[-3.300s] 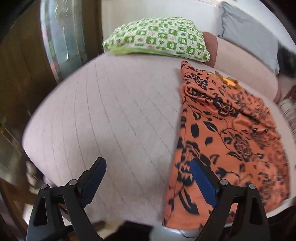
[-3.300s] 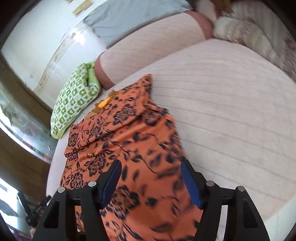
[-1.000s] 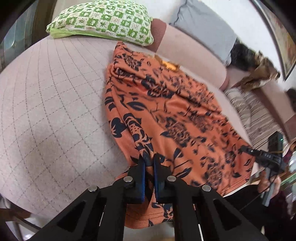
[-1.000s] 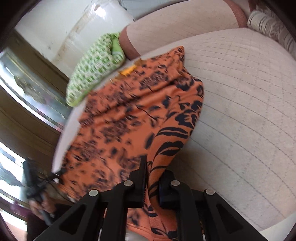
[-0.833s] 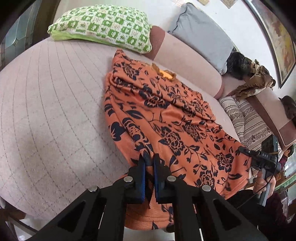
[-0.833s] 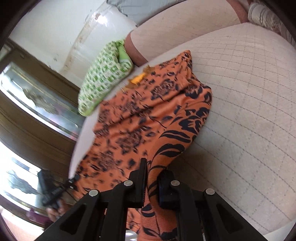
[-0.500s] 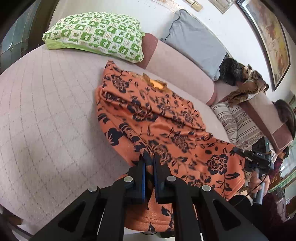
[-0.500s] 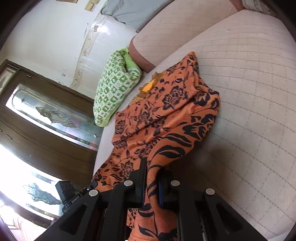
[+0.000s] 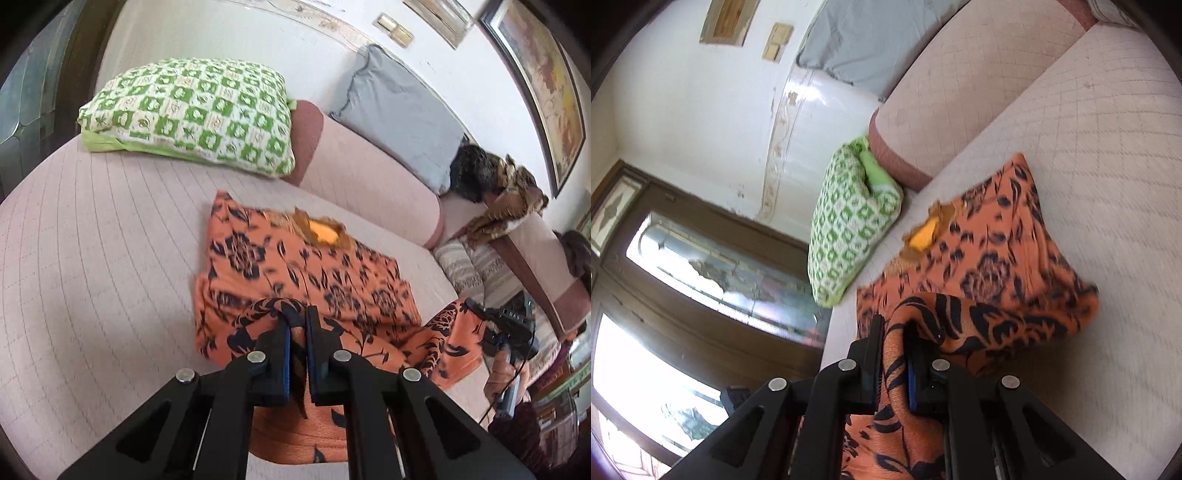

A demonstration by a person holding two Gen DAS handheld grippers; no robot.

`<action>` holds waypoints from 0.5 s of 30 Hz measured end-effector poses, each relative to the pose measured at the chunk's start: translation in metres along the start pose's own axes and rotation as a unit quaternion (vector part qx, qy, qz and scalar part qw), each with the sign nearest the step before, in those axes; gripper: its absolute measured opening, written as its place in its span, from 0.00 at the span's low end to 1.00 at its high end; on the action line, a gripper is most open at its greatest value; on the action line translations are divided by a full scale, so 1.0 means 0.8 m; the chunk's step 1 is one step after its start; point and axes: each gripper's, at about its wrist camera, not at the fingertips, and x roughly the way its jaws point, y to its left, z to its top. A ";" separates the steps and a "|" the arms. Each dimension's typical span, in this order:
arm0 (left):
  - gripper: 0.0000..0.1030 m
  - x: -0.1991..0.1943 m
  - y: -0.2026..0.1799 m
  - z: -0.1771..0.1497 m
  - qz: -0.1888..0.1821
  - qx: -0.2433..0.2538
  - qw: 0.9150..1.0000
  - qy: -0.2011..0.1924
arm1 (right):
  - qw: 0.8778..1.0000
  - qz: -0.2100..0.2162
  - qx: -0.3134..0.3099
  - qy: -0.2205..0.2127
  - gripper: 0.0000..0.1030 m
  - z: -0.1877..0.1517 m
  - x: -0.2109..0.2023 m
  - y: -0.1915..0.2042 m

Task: Fold small clothes
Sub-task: 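Fold the held hem up toward the gold collar with both tools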

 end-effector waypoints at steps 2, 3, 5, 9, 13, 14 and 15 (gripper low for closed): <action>0.07 0.007 0.003 0.001 -0.007 -0.012 1.000 -0.003 | 1.000 0.008 0.015 -0.014 0.10 0.007 0.006 -0.011; 0.07 0.012 0.003 0.000 -0.006 -0.012 1.000 0.002 | 0.999 0.016 0.029 -0.018 0.10 0.006 0.008 -0.022; 0.06 0.021 0.001 -0.001 0.003 -0.009 1.000 0.010 | 0.999 0.013 0.043 -0.014 0.10 0.003 0.012 -0.038; 0.06 0.022 0.000 -0.002 -0.001 -0.013 1.000 0.008 | 0.998 0.010 0.060 -0.005 0.10 0.005 0.013 -0.052; 0.06 0.031 0.006 0.017 0.005 -0.017 1.000 0.015 | 0.999 0.010 0.048 -0.001 0.10 0.011 0.015 -0.045; 0.06 0.037 0.009 0.026 0.009 -0.019 1.000 0.019 | 0.999 0.010 0.049 0.000 0.10 0.017 0.020 -0.045; 0.06 0.043 0.011 0.034 0.011 -0.020 1.000 0.021 | 0.999 0.009 0.052 0.001 0.10 0.024 0.024 -0.047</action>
